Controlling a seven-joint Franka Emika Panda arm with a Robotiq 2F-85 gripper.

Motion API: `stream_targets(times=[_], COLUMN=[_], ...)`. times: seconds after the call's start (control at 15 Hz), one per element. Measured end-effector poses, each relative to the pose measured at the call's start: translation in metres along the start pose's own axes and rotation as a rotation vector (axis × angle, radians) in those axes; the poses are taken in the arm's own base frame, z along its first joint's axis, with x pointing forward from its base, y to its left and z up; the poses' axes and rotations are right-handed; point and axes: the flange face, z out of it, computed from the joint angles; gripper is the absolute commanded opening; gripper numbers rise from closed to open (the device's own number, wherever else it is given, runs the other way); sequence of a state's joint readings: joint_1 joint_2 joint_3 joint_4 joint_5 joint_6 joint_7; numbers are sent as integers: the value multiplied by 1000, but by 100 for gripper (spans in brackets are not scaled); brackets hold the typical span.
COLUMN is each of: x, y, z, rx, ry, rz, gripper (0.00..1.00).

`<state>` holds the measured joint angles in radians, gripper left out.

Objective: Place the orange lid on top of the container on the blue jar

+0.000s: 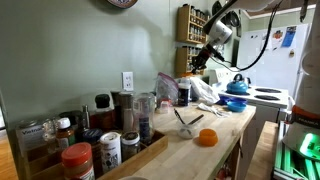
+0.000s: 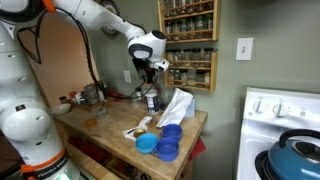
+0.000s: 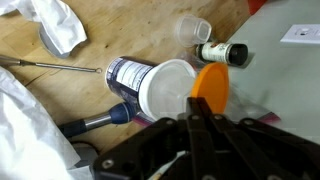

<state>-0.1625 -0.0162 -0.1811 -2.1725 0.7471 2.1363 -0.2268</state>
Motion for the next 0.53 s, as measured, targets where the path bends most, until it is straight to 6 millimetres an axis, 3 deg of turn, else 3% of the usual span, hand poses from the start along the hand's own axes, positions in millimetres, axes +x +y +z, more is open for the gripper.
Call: stream_targets(times=[0.53], x=[0], y=[4], z=[5], rx=[35], ry=[2], rz=[38], gripper=[1])
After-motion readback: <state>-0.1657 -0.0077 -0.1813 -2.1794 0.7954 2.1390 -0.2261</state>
